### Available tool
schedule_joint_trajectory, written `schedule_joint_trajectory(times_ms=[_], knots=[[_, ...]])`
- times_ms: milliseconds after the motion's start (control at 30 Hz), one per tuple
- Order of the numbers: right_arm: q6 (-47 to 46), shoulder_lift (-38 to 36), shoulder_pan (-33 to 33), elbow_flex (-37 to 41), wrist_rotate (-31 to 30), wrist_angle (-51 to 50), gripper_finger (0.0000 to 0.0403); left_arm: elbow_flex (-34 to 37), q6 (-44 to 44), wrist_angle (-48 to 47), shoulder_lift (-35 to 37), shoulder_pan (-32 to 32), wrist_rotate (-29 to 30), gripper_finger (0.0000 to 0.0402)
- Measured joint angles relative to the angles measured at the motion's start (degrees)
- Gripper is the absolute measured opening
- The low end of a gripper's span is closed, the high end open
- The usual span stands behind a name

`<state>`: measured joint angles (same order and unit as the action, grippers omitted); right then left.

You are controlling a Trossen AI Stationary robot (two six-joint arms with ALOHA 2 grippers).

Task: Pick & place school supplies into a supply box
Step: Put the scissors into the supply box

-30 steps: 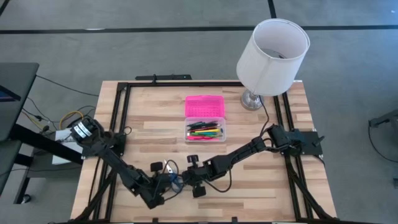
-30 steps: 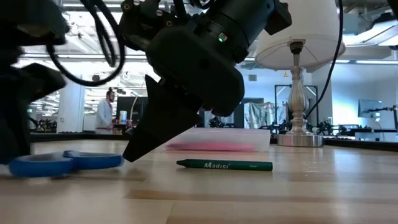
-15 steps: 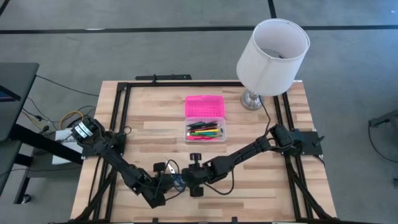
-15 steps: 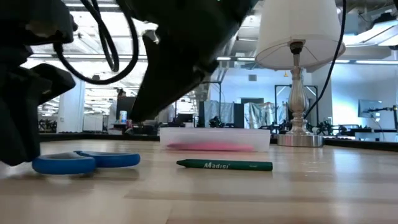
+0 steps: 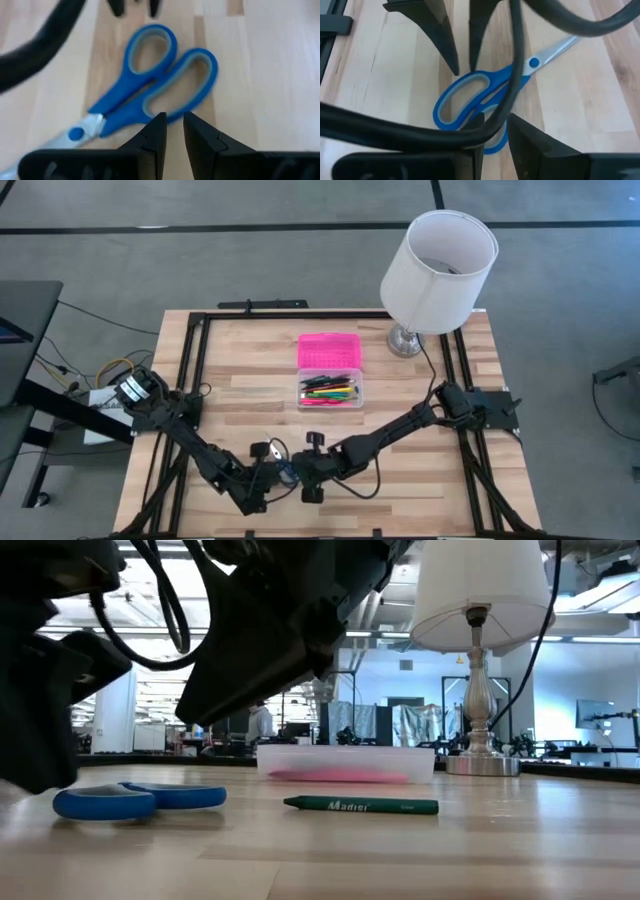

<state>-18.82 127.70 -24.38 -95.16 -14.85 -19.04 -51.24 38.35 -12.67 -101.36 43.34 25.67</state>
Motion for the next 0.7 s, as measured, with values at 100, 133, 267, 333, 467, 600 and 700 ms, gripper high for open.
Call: schedule_joint_trajectory(times_ms=[100,133,267,333,467,600,700], knots=[[-1.26,0.01,-0.01,0.03,0.0,0.0,0.0075,0.0,-0.17,0.2,0.0,-0.92,0.61,0.0061],[-1.57,0.02,0.0,0.04,-0.01,0.04,0.0075,0.0,-0.18,0.2,0.0,-1.16,0.7,0.0061],[-4.05,0.02,0.02,0.05,-0.02,0.01,0.0075,0.0,-0.39,0.18,0.0,-1.88,2.7,0.0061],[-5.09,0.02,-0.02,0.05,-0.04,-0.2,0.0075,0.0,-0.43,0.16,0.0,-1.99,3.25,0.0061],[-6.28,0.04,-0.63,0.05,-0.45,0.27,0.0075,-0.02,-0.82,-1.53,0.0,-1.99,5.82,0.0061],[-6.33,0.04,-1.36,0.05,-0.48,1.35,0.0075,-0.02,1.24,-7.8,0.0,-2.28,9.87,0.0061],[-6.33,0.07,-1.85,0.05,-0.58,1.78,0.0075,-0.03,6.27,-14.05,0.0,-2.65,12.58,0.0061]])
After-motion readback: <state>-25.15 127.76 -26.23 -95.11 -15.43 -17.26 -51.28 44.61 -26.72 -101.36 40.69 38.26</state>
